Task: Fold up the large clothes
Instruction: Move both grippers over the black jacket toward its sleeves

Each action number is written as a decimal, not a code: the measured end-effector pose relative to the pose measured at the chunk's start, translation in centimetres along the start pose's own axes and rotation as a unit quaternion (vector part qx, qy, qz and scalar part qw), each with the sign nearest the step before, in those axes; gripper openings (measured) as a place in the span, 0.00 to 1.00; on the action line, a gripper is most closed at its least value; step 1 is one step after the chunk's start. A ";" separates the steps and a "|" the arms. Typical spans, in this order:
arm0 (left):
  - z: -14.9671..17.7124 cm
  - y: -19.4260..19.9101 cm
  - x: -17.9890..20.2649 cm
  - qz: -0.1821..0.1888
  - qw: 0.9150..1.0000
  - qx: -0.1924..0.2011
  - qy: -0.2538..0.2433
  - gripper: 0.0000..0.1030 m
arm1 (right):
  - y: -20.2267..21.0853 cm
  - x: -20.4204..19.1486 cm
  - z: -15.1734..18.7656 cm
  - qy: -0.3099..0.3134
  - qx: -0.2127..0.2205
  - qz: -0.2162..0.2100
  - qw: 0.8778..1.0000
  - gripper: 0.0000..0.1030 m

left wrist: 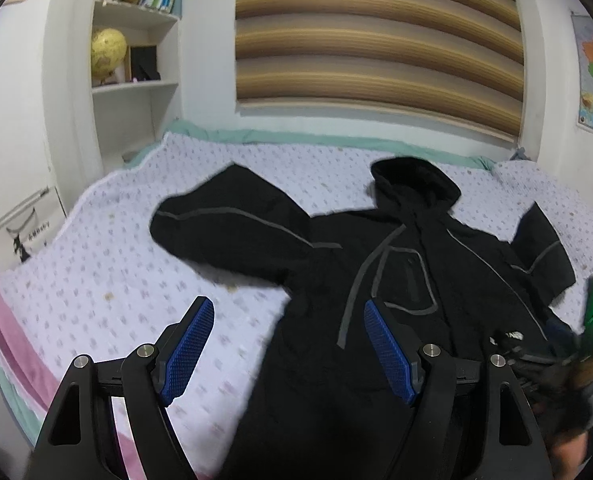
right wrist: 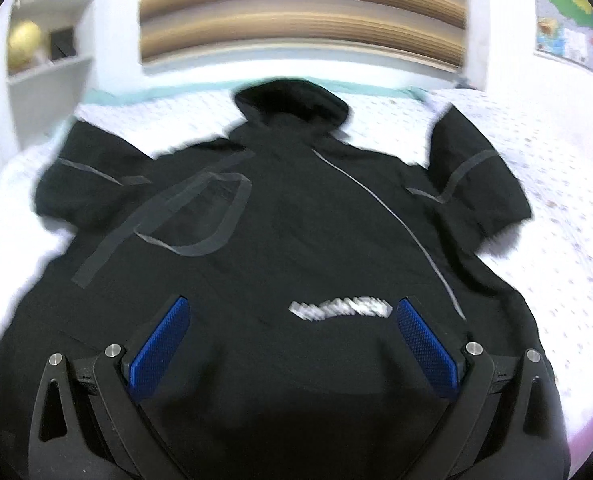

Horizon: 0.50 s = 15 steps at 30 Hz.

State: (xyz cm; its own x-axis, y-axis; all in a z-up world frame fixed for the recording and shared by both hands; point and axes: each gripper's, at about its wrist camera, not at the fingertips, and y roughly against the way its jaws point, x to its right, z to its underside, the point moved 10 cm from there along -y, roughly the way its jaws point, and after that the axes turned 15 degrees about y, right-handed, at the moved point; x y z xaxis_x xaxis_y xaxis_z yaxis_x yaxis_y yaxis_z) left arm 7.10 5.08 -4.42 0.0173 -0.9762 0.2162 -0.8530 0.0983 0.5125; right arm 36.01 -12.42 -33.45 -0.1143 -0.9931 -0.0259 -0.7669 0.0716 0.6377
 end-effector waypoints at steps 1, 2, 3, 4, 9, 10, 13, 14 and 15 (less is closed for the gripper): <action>-1.3 -0.1 -1.2 -0.007 1.000 0.012 0.004 0.76 | 0.7 -0.4 -1.3 -0.019 0.009 -0.027 0.999 1.00; -2.5 -0.3 -2.4 -0.017 1.000 0.023 0.008 0.76 | 1.4 -0.7 -2.6 -0.036 0.021 -0.051 0.998 1.00; -3.5 -0.5 -3.2 -0.023 0.999 0.029 0.008 0.76 | 1.9 -1.1 -3.8 -0.038 0.031 -0.063 0.997 1.00; -4.7 -0.9 -4.3 -0.030 0.999 0.037 0.007 0.76 | 2.7 -1.6 -5.6 -0.048 0.051 -0.087 0.994 1.00; -10.0 -5.3 -9.4 -0.034 0.999 0.038 0.004 0.76 | 3.4 -4.9 -11.7 -0.034 0.099 -0.118 0.987 1.00; -10.8 -6.7 -10.3 -0.028 0.999 0.030 0.011 0.76 | 3.2 -5.2 -12.4 -0.030 0.104 -0.103 0.989 1.00; -12.4 -12.3 -13.8 -0.005 0.998 -0.003 0.058 0.76 | -0.7 -7.6 -11.7 0.027 0.108 -0.007 0.994 1.00; -12.6 -14.1 -15.1 -0.004 0.997 -0.016 0.075 0.76 | -2.4 -8.3 -10.7 0.045 0.102 0.019 0.994 1.00; -12.6 -15.4 -15.9 -0.008 0.996 -0.025 0.085 0.76 | -3.4 -9.0 -9.7 0.058 0.096 0.028 0.993 1.00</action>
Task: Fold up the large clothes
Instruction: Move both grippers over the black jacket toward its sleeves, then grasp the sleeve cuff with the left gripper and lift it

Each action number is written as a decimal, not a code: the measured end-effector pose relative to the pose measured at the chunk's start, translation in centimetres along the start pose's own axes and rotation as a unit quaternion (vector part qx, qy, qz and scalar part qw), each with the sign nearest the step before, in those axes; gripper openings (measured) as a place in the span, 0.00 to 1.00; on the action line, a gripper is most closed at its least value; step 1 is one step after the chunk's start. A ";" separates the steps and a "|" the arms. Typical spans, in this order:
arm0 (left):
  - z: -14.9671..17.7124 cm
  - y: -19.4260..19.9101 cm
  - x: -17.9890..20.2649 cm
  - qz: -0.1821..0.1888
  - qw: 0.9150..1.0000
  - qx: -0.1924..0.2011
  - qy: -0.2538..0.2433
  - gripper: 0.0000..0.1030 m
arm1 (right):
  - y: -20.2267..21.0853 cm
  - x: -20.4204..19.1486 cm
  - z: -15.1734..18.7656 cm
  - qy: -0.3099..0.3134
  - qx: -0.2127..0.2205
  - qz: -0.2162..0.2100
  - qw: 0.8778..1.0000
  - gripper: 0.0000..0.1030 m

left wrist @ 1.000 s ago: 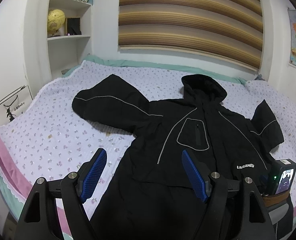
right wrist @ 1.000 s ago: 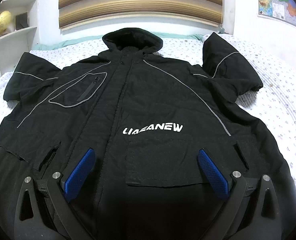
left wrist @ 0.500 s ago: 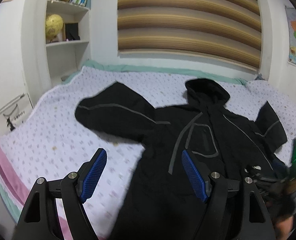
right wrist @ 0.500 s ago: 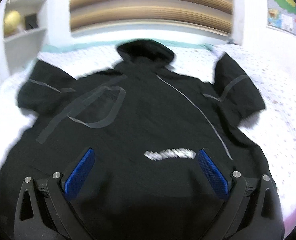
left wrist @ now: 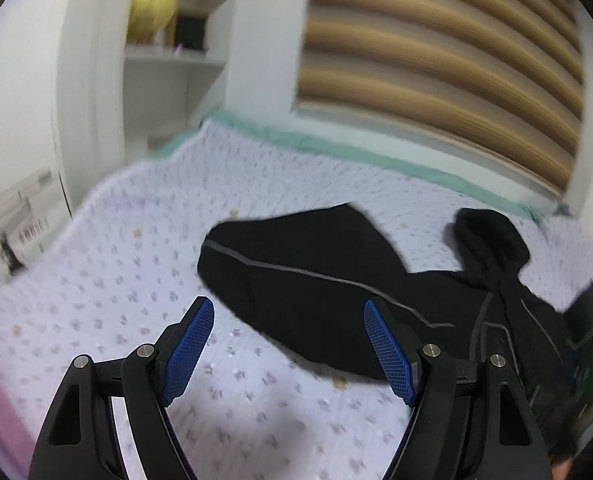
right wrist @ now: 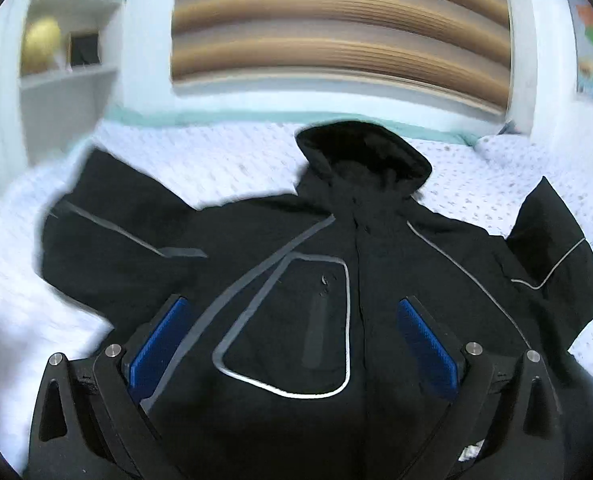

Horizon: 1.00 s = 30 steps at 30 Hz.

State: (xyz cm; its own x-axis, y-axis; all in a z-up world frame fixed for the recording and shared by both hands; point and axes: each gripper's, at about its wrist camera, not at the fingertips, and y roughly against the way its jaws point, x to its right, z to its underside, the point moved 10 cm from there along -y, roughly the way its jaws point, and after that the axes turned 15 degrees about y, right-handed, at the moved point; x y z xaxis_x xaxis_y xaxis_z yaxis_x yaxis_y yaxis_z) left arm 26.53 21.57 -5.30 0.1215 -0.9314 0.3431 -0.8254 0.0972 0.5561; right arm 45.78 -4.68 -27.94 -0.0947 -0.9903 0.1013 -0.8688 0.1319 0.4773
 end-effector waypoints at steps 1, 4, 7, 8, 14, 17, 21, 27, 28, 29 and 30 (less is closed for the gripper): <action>-0.4 -1.8 -1.1 -0.007 1.000 -0.009 0.011 0.76 | -1.1 -1.0 1.2 0.012 -0.011 -0.003 1.000 1.00; -1.7 -7.4 -4.6 -0.035 0.998 -0.024 0.041 0.76 | -1.7 -3.2 3.2 0.047 -0.043 -0.008 0.998 1.00; -1.9 -12.3 -7.0 -0.018 0.992 -0.068 0.109 0.76 | 0.0 -4.1 3.6 0.060 -0.038 -0.016 0.997 1.00; -1.8 -14.6 -8.2 -0.004 0.984 -0.090 0.152 0.76 | 0.3 -4.3 4.1 0.061 -0.042 -0.018 0.997 1.00; -0.3 -22.5 -10.3 0.044 0.956 -0.140 0.254 0.76 | 0.9 -5.5 5.6 0.055 -0.065 -0.036 0.996 1.00; 0.7 -25.4 -10.4 0.052 0.948 -0.153 0.273 0.76 | 0.6 -6.2 6.2 0.057 -0.076 -0.036 0.995 1.00; 0.1 -25.7 -9.4 0.054 0.957 -0.128 0.256 0.35 | 1.6 -6.3 6.9 0.062 -0.085 -0.032 0.994 1.00; -2.4 -20.8 -10.6 0.011 0.972 -0.052 0.228 0.15 | 0.3 -6.8 6.6 0.071 -0.098 -0.026 0.992 1.00; -2.8 -19.5 -11.3 0.000 0.973 -0.041 0.229 0.15 | -0.3 -6.6 6.5 0.071 -0.102 -0.028 0.992 1.00; -3.2 -18.2 -12.2 -0.012 0.972 -0.035 0.232 0.16 | -0.4 -6.5 6.5 0.071 -0.106 -0.029 0.991 1.00; -3.2 -17.4 -13.0 -0.024 0.971 -0.034 0.234 0.16 | 0.1 -6.6 6.6 0.071 -0.107 -0.029 0.991 1.00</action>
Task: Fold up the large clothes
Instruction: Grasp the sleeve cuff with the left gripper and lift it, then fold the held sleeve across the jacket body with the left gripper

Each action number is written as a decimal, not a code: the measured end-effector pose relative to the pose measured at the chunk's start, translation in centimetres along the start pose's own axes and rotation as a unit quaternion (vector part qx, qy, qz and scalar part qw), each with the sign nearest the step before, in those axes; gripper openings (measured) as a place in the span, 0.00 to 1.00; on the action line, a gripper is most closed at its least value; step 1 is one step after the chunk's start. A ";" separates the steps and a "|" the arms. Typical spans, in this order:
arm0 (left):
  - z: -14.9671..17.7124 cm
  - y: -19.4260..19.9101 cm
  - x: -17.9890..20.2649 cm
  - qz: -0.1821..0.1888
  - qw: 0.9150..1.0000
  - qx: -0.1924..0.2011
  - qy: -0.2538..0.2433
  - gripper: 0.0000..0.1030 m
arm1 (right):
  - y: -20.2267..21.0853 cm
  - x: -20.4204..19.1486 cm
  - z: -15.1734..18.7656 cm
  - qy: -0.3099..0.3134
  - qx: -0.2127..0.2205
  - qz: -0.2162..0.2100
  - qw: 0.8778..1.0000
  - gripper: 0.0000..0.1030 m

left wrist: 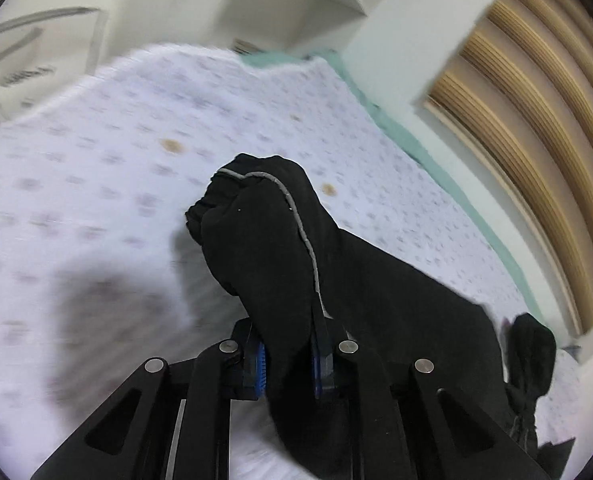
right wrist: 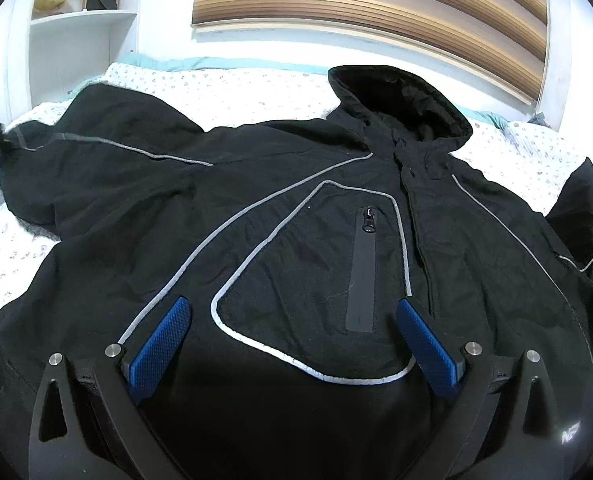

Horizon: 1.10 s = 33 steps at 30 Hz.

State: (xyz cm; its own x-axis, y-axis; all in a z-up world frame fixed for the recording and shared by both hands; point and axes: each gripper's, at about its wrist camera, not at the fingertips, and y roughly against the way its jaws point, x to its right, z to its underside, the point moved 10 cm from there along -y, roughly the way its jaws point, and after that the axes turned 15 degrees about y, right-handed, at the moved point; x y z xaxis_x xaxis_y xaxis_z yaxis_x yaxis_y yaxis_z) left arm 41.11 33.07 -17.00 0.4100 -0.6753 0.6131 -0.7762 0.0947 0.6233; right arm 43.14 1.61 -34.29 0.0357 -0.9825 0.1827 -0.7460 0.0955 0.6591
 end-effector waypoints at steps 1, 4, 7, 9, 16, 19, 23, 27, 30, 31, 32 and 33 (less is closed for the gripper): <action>0.0 0.6 -0.8 -0.010 1.000 -0.002 0.004 0.16 | -1.4 0.7 -0.3 -0.001 -0.002 -0.002 1.000 1.00; 1.4 -1.2 -2.4 -0.062 0.997 -0.047 -0.018 0.18 | -1.6 0.9 -0.5 -0.002 0.001 -0.001 1.000 1.00; 2.0 -2.7 -3.9 -0.046 0.997 -0.055 -0.006 0.34 | -1.4 0.8 -0.6 -0.006 0.008 -0.003 1.000 1.00; 2.1 -3.2 -4.8 0.001 0.997 -0.072 0.040 0.45 | -1.5 0.9 -0.7 -0.008 0.009 -0.005 1.000 1.00; 1.9 -2.0 -3.3 0.042 0.998 -0.046 0.030 0.21 | -1.6 0.9 -0.6 -0.012 0.011 -0.005 1.000 1.00; 2.3 1.0 1.3 0.067 0.997 -0.015 -0.033 0.19 | -1.7 1.2 -0.7 -0.021 0.016 -0.001 1.000 1.00; 5.3 7.0 10.5 0.155 0.980 -0.007 -0.122 0.19 | -2.3 1.4 -0.7 -0.029 0.016 0.001 0.999 1.00; 11.7 10.4 18.5 0.229 0.950 -0.055 -0.203 0.19 | -2.5 1.7 -0.8 -0.031 0.019 0.001 0.999 1.00; 18.4 10.3 22.1 0.249 0.927 -0.116 -0.256 0.19 | -2.6 1.9 -0.9 -0.034 0.020 0.001 0.999 1.00; 20.7 9.8 22.7 0.246 0.920 -0.133 -0.274 0.19 | -2.8 1.9 -0.8 -0.034 0.021 0.003 0.999 1.00; 23.1 8.6 23.2 0.241 0.913 -0.159 -0.288 0.19 | -2.8 1.9 -0.9 -0.034 0.021 0.003 0.999 1.00; 25.3 7.2 23.3 0.234 0.907 -0.189 -0.294 0.19 | -2.9 1.9 -0.9 -0.035 0.021 0.003 0.999 1.00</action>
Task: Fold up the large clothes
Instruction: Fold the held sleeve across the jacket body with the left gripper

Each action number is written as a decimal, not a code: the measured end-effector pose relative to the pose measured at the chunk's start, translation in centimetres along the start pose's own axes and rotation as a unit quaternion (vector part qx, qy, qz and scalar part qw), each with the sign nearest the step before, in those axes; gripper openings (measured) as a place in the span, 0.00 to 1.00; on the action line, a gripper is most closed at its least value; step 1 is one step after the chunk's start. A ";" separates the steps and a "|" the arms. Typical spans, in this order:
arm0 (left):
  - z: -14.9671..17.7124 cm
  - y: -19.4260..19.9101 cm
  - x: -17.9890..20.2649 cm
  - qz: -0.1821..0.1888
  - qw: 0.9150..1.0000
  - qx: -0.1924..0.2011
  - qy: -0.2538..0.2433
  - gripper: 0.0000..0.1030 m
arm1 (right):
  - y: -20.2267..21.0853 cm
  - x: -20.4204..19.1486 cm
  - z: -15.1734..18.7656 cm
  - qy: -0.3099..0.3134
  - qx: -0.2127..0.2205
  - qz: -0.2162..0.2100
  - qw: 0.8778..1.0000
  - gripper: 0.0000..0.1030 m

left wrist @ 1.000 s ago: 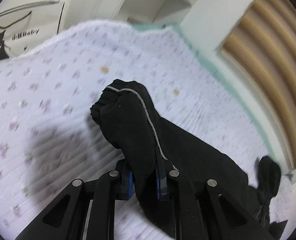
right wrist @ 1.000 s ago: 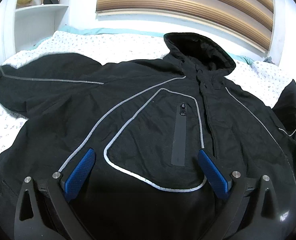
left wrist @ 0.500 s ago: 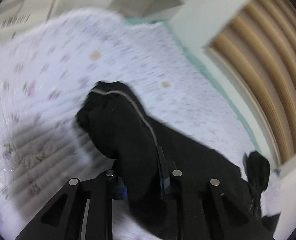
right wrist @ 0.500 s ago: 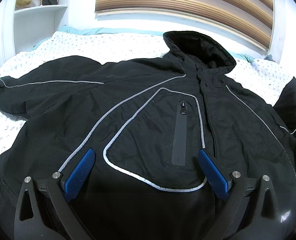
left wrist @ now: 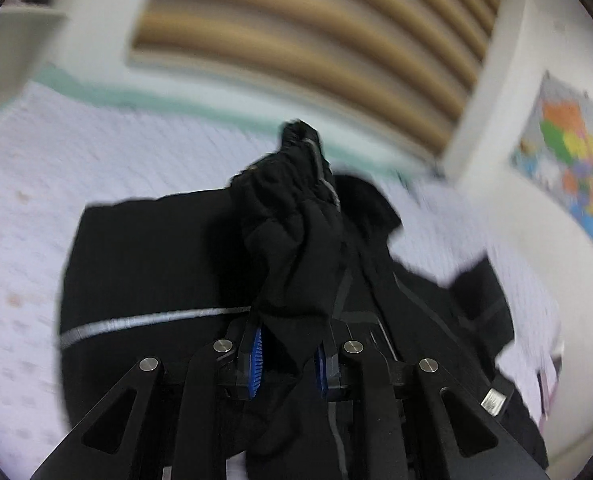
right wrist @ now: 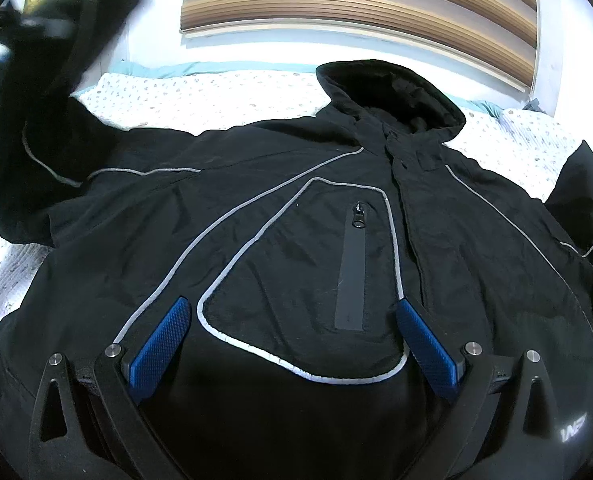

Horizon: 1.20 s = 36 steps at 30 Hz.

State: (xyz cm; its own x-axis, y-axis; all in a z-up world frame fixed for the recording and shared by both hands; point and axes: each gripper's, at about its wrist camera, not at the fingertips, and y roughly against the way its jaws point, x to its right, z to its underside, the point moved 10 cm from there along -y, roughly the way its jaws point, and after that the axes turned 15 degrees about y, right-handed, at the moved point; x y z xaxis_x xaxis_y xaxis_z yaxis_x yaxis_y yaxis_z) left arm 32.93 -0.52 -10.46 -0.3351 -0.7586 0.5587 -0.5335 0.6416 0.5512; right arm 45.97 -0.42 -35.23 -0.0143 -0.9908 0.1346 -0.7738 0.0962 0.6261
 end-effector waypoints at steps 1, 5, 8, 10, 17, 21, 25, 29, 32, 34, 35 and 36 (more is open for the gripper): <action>1.1 -1.7 -0.1 0.000 1.000 -0.024 0.004 0.19 | 0.0 0.0 0.0 0.000 0.000 0.000 1.000 1.00; 5.6 -7.7 -2.3 -0.082 0.991 -0.102 0.003 0.23 | -0.2 0.1 0.0 0.001 0.000 0.003 1.000 1.00; 7.1 -8.7 -2.5 -0.105 0.988 -0.108 -0.025 0.28 | -0.3 0.0 0.0 0.003 0.000 0.006 1.000 1.00; 7.5 -8.5 -1.9 -0.100 0.988 -0.116 -0.031 0.43 | -0.4 0.0 0.0 0.003 -0.002 0.003 1.000 1.00; 6.9 -4.5 1.7 0.008 0.989 -0.146 0.020 0.52 | -0.5 0.4 0.4 -0.024 -0.022 -0.053 0.998 1.00; 5.0 -0.8 1.3 0.015 0.994 -0.102 0.031 0.52 | 0.8 1.2 -0.5 -0.070 -0.030 -0.124 0.989 1.00; 3.2 1.7 -0.3 -0.021 0.997 -0.059 0.032 0.52 | 1.4 2.5 -4.3 -0.104 -0.023 -0.153 0.982 0.98; 2.9 4.3 -2.4 -0.072 0.997 -0.036 0.016 0.52 | -0.8 1.9 -6.5 -0.126 -0.055 -0.183 0.973 0.96; 2.7 5.7 -4.1 -0.105 0.994 -0.022 0.011 0.52 | -3.4 0.7 -7.0 -0.165 -0.102 -0.213 0.957 0.72; 2.6 6.4 -5.3 -0.121 0.992 -0.017 0.014 0.51 | -3.7 -0.2 -7.3 -0.191 -0.105 -0.249 0.944 0.42; 2.5 6.8 -5.9 -0.132 0.991 -0.014 0.018 0.51 | -3.0 -0.2 -8.1 -0.197 -0.093 -0.257 0.942 0.40; 2.5 6.9 -6.1 -0.136 0.990 -0.012 0.019 0.51 | -2.3 0.0 -8.6 -0.189 -0.086 -0.247 0.946 0.35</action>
State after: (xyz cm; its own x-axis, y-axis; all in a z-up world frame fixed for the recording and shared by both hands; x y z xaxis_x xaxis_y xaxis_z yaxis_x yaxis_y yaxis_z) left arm 29.38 8.22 -11.57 -0.1516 -0.8993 0.4103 -0.5808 0.4169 0.6992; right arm 53.22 0.20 -30.07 0.0717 -0.8785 -0.4724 -0.6309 -0.4067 0.6607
